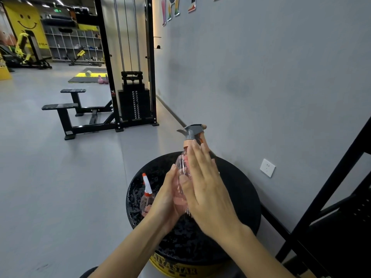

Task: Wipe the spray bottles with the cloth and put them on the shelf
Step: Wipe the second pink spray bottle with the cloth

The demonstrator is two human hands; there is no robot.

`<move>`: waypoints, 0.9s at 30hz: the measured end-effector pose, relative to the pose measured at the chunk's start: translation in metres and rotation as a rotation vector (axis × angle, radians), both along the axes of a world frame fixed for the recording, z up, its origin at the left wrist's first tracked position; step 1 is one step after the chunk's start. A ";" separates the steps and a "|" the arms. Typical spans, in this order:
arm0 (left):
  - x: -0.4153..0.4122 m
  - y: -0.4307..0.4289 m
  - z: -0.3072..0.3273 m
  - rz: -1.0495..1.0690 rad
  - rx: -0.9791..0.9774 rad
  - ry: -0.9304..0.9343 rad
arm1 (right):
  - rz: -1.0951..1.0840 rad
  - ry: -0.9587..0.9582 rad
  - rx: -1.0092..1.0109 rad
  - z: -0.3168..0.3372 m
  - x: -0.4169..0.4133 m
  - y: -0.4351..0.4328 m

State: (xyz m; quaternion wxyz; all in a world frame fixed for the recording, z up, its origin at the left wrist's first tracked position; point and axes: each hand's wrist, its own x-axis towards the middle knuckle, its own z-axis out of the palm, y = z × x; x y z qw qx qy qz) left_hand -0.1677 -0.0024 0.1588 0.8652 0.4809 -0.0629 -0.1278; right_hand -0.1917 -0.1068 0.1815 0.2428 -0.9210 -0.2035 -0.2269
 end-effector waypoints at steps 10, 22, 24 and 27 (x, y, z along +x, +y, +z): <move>-0.004 -0.001 0.000 -0.014 0.009 0.008 | 0.017 0.047 0.084 0.005 0.008 -0.004; -0.002 0.000 0.004 0.001 0.028 -0.068 | 0.028 0.075 0.066 -0.011 -0.013 -0.002; -0.004 0.001 0.005 -0.008 0.004 -0.054 | 0.028 0.077 0.074 -0.012 -0.012 -0.002; -0.004 0.001 0.001 -0.034 -0.001 -0.035 | 0.028 0.078 0.103 -0.002 0.001 -0.006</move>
